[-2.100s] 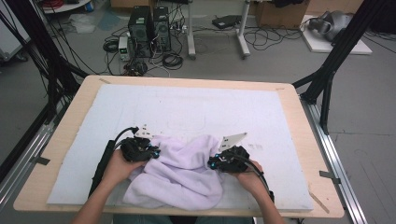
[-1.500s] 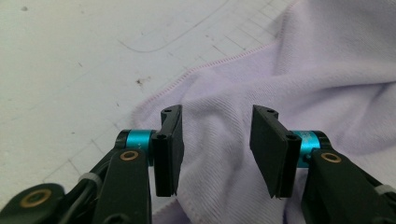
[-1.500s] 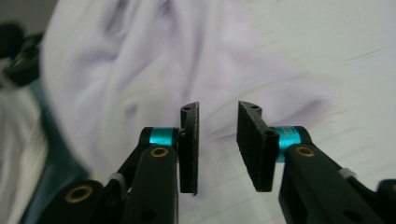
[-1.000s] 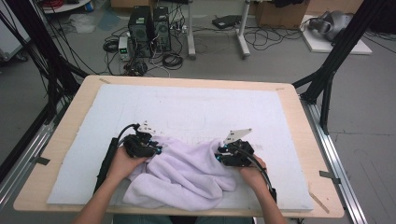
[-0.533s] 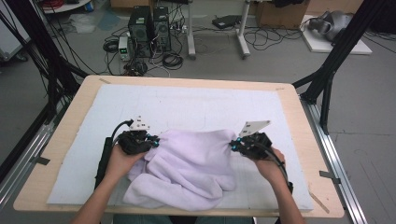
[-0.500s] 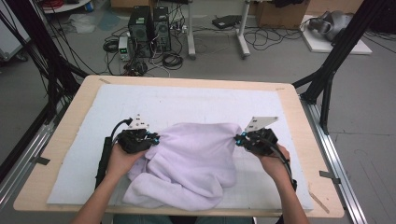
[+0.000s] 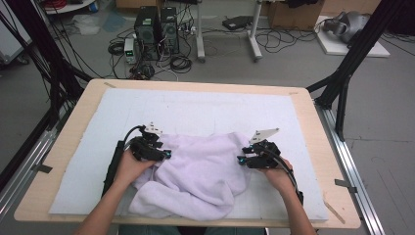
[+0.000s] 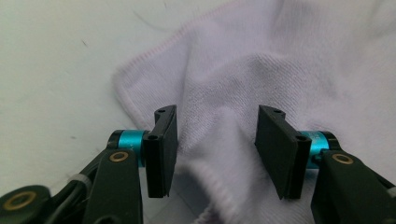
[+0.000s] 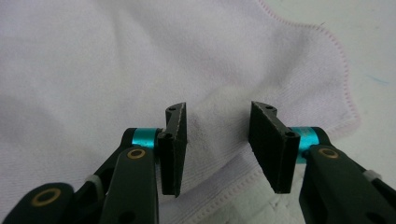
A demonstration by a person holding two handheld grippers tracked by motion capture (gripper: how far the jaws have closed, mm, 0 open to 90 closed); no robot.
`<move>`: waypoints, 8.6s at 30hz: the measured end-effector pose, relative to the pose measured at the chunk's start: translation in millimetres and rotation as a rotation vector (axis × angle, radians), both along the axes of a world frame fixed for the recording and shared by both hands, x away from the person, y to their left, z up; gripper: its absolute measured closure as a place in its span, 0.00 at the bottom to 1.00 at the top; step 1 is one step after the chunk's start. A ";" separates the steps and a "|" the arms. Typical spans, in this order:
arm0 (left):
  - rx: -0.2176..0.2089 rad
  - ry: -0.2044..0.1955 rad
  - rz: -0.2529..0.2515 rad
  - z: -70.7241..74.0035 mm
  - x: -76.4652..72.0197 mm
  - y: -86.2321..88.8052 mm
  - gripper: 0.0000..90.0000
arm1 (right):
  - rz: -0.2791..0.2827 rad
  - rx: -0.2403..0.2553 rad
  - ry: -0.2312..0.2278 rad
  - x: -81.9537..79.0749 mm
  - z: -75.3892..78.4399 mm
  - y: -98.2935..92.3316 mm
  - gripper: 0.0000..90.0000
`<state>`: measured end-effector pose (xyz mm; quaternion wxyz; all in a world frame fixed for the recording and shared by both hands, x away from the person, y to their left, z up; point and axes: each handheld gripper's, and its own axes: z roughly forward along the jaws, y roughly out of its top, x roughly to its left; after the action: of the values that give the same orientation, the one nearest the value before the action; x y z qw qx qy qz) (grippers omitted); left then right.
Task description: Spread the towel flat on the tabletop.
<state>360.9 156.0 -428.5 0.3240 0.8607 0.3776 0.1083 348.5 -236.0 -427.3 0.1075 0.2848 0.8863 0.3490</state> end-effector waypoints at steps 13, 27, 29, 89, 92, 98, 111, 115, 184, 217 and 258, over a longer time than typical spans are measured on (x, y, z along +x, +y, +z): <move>-0.049 -0.069 -0.022 8.8 -4.3 5.7 0.90 | 0.063 0.027 0.034 1.2 -3.4 1.6 0.95; -0.148 -0.048 0.032 24.4 8.4 17.7 0.78 | 0.064 0.033 -0.002 8.0 26.7 -4.0 0.95; -0.133 -0.011 0.031 19.4 11.7 16.6 0.67 | 0.075 0.001 0.030 9.3 21.2 -1.4 0.94; -0.159 -0.194 0.001 52.9 -18.9 30.2 0.45 | 0.062 0.180 -0.037 -3.8 42.0 24.5 0.55; -0.158 -0.187 -0.039 48.7 -36.8 28.9 0.43 | 0.097 0.182 -0.035 -22.3 37.5 30.1 0.54; -0.160 -0.169 -0.123 35.4 -69.7 26.4 0.43 | 0.174 0.176 -0.031 -50.6 26.6 40.0 0.52; -0.043 -0.091 -0.243 0.7 -72.2 12.7 0.87 | 0.219 0.079 0.016 -54.6 -12.8 64.9 0.76; -0.063 -0.093 -0.229 6.2 -73.4 13.8 0.94 | 0.239 0.115 0.006 -53.9 -6.2 59.7 0.93; -0.279 -0.216 -0.122 53.7 -71.8 36.0 0.95 | 0.180 0.072 -0.072 -44.4 23.6 44.2 0.97; -0.188 -0.145 -0.100 40.7 -61.4 31.1 0.45 | 0.199 0.088 -0.076 -48.9 12.6 53.6 0.61; -0.068 -0.107 -0.072 32.6 -12.0 10.6 0.85 | 0.091 0.101 -0.058 12.6 41.6 38.8 0.88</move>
<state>348.9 166.6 -395.9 0.3765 0.8552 0.3320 0.1296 361.1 -197.3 -385.6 0.1027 0.2391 0.8761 0.4059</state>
